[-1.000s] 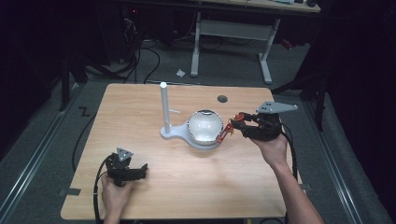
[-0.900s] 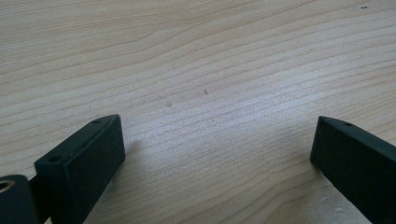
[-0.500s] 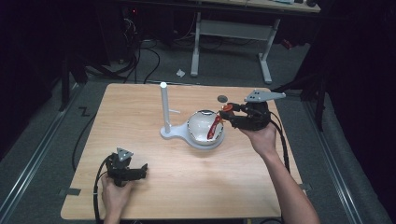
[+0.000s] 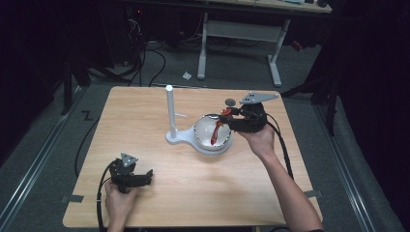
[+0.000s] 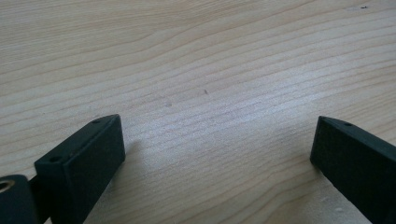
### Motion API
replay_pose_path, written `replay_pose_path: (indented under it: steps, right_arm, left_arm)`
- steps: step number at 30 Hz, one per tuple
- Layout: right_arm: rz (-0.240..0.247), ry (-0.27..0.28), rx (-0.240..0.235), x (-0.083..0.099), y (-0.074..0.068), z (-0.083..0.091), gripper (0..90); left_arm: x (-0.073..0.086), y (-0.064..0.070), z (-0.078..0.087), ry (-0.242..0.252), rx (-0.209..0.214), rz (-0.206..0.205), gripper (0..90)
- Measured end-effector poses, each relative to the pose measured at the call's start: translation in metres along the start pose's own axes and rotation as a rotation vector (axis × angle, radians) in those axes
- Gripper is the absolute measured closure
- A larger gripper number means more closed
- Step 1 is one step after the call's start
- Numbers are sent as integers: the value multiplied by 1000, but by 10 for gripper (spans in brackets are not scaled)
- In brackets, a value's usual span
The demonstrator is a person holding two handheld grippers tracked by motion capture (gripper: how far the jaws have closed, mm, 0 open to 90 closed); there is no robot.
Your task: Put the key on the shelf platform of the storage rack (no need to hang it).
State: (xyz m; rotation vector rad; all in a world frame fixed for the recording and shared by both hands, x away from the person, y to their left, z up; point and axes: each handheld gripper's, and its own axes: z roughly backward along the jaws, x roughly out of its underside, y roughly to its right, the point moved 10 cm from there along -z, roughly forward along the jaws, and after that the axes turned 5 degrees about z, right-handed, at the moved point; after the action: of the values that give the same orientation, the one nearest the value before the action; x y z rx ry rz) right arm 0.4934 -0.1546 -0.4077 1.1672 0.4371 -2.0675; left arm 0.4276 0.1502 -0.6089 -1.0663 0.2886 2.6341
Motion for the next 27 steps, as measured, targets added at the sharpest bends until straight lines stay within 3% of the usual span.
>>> replay_pose_path:
  steps: [20,27]
  right_arm:
    - [-16,-81,-2,23,1,-40,513]
    - [-39,-100,-1,31,4,-46,512]
  left_arm:
    - [0,0,0,0,0,0,33]
    - [0,0,0,0,0,-1,33]
